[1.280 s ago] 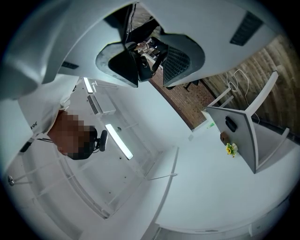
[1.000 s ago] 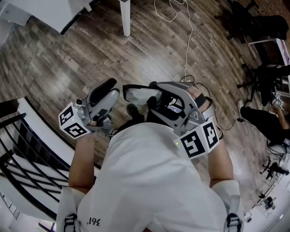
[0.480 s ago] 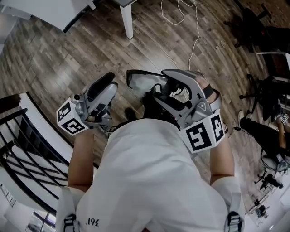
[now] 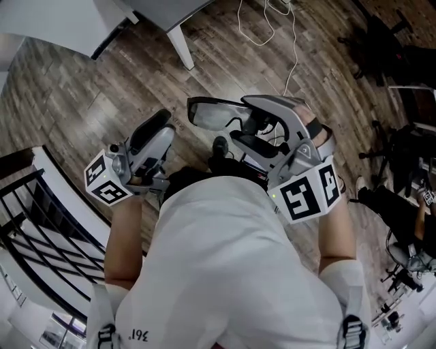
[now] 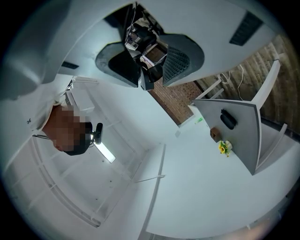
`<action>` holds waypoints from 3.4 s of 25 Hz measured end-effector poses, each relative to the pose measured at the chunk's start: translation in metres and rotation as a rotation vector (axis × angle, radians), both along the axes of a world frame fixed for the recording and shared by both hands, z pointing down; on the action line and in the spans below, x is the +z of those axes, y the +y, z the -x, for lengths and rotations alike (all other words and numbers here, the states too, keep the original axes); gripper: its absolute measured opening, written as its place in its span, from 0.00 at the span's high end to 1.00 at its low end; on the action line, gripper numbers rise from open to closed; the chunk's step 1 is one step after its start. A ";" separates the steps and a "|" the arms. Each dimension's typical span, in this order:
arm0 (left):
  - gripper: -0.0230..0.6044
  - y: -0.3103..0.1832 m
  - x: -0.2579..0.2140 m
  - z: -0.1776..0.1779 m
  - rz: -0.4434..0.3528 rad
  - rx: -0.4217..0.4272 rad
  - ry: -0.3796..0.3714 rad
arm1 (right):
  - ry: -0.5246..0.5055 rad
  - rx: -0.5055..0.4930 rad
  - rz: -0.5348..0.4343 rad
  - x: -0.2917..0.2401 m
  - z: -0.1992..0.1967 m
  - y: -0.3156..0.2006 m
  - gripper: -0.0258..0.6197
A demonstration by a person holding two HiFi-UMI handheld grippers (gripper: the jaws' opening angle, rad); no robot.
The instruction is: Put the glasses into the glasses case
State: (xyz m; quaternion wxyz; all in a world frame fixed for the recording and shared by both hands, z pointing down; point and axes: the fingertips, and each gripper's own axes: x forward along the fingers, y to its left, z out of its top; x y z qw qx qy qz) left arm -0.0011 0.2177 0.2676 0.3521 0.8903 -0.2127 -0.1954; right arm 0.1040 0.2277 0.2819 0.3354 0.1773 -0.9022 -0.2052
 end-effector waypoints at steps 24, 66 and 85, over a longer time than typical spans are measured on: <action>0.70 -0.201 0.021 0.040 0.021 0.172 0.010 | 0.017 0.195 0.007 0.010 0.038 -0.194 0.50; 0.70 -0.418 0.038 0.019 -0.085 -0.030 -0.345 | 0.056 -0.132 0.017 0.045 0.062 -0.410 0.50; 0.71 -0.474 0.099 0.037 0.059 0.071 -0.354 | 0.159 -0.118 0.097 0.096 0.085 -0.464 0.50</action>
